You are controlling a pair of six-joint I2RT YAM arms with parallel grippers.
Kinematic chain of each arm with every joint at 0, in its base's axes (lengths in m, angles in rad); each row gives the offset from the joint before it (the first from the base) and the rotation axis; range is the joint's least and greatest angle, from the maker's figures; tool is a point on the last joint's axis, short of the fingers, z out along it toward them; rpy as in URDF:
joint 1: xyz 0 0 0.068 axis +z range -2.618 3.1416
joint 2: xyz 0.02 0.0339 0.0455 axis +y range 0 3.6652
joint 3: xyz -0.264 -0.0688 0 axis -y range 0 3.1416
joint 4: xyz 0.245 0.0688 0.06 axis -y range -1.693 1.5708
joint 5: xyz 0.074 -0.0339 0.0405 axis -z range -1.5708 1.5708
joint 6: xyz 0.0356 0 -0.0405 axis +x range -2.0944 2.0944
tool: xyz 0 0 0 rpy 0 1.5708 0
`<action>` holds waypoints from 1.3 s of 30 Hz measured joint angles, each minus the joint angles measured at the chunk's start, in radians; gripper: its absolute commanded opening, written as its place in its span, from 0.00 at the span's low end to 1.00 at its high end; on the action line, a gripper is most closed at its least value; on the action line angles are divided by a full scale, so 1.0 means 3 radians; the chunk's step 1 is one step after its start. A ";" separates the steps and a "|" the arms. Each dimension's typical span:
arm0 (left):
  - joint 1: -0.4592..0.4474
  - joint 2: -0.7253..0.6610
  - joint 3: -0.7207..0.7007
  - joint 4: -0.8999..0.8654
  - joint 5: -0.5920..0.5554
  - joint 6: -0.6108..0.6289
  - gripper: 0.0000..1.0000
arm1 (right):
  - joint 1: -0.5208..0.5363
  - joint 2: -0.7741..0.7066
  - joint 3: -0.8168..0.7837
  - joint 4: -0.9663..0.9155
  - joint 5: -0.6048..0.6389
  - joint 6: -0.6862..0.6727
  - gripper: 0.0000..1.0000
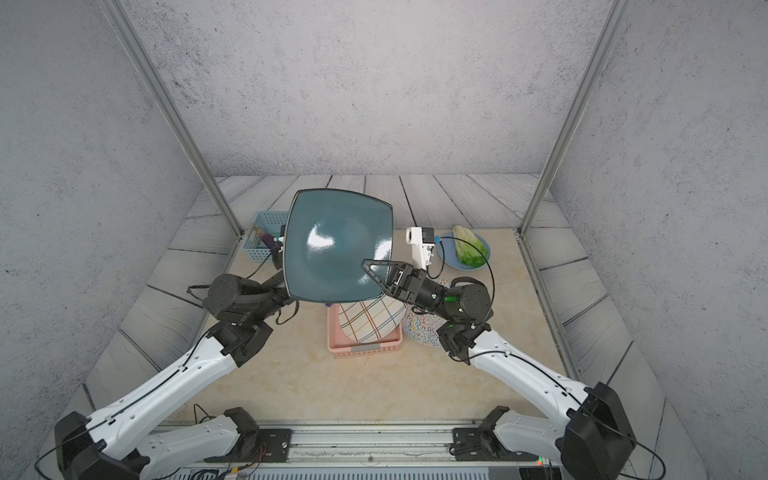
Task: Wipe the wet plate dry
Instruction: Wipe the plate with towel.
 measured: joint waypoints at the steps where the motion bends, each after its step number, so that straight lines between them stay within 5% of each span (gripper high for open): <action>1: -0.0045 0.0019 -0.0003 -0.0003 -0.0039 0.0014 0.00 | -0.0050 0.0018 0.0051 0.0008 0.0001 0.0025 0.00; 9: 0.0301 -0.0057 0.0223 -0.0095 -0.0148 0.0039 0.00 | -0.0210 0.0029 0.0023 0.0024 0.0159 0.0099 0.00; 16: 0.0092 0.0300 0.0420 0.0256 -0.0188 -0.0098 0.00 | 0.0150 0.0034 0.0084 -0.0037 0.0198 -0.0114 0.00; 24: -0.0038 -0.0233 -0.0340 0.0109 -0.0364 0.0118 0.00 | -0.0332 0.0099 0.0256 -0.0197 0.0253 0.0010 0.00; 28: 0.0072 -0.0984 -0.0403 -0.0813 -0.0355 0.0769 0.00 | -0.0562 0.0042 0.0254 -0.0851 0.0464 -0.0148 0.00; 31: 0.0114 -0.1242 0.0238 -0.1996 -0.0563 0.1621 0.00 | -0.0580 -0.0050 0.0306 -0.1738 0.0559 -0.0518 0.00; 35: 0.0125 -0.1139 0.1038 -0.2959 -0.0844 0.2626 0.00 | -0.0408 -0.0058 0.0387 -0.2538 0.0542 -0.0932 0.00; 39: 0.0126 -0.0617 0.1343 -0.3508 -0.0994 0.3291 0.00 | -0.0247 -0.0065 0.0387 -0.2855 0.0467 -0.1170 0.00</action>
